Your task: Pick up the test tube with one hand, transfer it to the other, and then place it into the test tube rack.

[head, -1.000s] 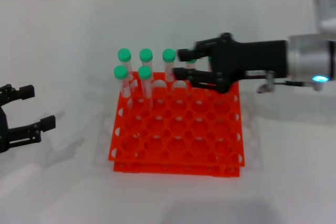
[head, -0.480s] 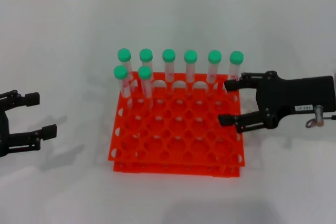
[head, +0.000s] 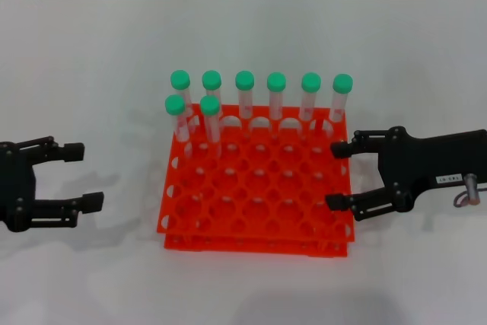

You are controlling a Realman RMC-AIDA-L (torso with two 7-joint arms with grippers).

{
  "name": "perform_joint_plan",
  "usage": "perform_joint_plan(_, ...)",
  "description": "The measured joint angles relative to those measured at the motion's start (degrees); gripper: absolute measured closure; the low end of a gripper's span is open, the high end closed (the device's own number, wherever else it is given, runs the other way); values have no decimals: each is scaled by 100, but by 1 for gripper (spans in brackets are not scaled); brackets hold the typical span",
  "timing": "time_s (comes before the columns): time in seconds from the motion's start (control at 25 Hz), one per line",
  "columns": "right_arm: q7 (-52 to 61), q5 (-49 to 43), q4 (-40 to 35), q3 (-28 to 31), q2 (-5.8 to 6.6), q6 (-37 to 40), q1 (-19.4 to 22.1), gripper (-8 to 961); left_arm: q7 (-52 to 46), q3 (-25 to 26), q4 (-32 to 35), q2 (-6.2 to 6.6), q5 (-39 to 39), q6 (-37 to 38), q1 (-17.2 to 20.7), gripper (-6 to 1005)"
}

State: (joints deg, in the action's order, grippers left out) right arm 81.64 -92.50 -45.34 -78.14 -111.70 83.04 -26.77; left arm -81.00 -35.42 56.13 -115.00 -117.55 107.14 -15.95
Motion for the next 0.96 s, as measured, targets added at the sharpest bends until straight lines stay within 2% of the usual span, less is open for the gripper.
perform_joint_plan(0.32, -15, -227, 93, 157, 11, 33, 41, 85, -100, -10, -18, -29, -274, 4, -258, 118)
perform_joint_plan(0.96, -14, -402, 98, 380, 96, 21, 126, 85, -110, -9, -24, -31, -320, -32, -304, 118)
